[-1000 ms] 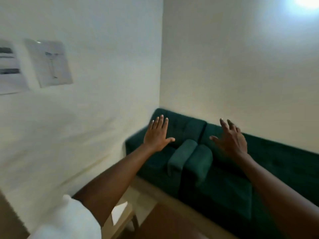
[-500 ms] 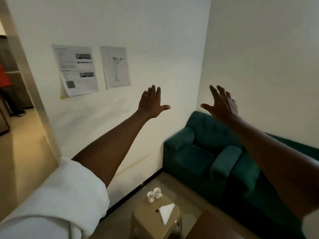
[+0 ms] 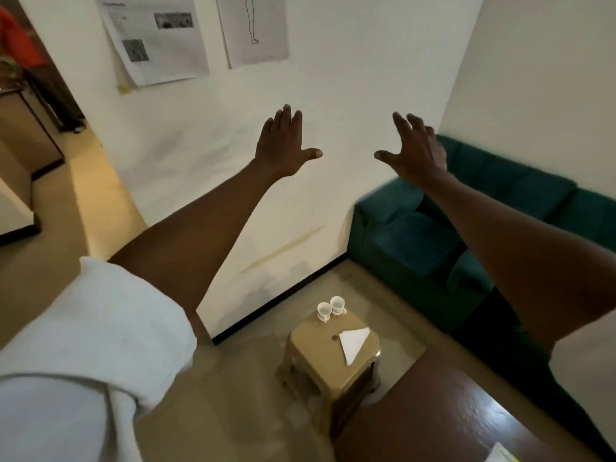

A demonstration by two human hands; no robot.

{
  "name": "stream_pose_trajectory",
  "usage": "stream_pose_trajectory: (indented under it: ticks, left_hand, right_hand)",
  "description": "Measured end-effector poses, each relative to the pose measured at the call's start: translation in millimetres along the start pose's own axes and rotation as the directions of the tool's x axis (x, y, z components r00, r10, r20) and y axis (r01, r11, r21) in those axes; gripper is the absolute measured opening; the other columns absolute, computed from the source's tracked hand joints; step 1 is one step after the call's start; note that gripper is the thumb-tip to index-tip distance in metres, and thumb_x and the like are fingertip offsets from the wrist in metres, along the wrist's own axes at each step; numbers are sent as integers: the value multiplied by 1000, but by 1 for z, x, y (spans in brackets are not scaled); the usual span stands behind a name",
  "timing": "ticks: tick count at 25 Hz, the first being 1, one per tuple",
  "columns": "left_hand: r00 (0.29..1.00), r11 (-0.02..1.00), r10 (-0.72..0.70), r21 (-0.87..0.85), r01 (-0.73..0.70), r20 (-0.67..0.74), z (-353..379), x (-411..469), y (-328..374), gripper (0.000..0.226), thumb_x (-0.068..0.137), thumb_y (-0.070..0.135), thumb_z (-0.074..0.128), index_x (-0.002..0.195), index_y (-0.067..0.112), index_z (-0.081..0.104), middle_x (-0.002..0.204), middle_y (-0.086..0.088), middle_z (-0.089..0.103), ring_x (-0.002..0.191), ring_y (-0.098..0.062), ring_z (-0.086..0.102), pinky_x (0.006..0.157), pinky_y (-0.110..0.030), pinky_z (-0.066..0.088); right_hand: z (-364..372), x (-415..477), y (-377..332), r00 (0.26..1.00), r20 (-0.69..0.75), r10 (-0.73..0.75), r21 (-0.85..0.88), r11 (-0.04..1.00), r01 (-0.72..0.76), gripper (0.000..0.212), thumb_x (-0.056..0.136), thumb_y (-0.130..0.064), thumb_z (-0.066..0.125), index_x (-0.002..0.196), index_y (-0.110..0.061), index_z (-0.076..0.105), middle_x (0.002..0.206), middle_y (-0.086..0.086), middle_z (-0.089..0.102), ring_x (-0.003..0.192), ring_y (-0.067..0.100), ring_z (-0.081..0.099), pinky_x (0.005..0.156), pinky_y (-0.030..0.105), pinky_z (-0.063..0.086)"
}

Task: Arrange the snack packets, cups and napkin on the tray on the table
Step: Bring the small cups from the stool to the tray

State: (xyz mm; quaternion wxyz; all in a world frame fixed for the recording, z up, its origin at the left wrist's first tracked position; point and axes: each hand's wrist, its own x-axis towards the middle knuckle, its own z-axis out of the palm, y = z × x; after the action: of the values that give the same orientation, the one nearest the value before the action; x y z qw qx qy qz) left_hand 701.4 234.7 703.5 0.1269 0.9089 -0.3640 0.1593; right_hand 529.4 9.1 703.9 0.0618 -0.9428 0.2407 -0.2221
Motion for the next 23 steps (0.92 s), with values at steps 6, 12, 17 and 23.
stream_pose_trajectory:
  ticks: [6,12,17,23]
  left_hand:
    - [961,991,-94,-67,116,261,194,14,2,100,92,64,59,160,2,21,169,-24,14,157,-39,19,127,-49,21]
    - [774,953,-154,-114,279,615,432,-50,3,103,84,56,76,157,6,25,168,-18,22,149,-38,34,112,-50,41]
    - [659,963,-127,-67,260,742,564,-116,-12,104,74,52,86,153,10,33,158,-14,39,142,-35,45,105,-51,48]
    - [628,974,-71,-82,211,775,645,-155,-9,110,67,55,90,152,14,35,150,-10,47,135,-33,51,99,-50,54]
  right_hand:
    - [193,22,27,956,295,10,62,998,-29,85,94,-44,71,163,-26,24,167,9,30,148,38,36,107,60,49]
    - [429,-35,76,717,688,-114,101,993,61,92,88,-18,80,163,-28,27,165,8,36,146,32,43,114,46,46]
    - [570,-95,115,604,792,-93,62,995,72,106,78,-20,89,163,-30,26,169,6,28,151,37,33,112,58,45]
    - [660,-136,131,595,796,-110,38,991,132,116,74,-25,93,164,-30,20,172,6,18,153,40,27,108,61,48]
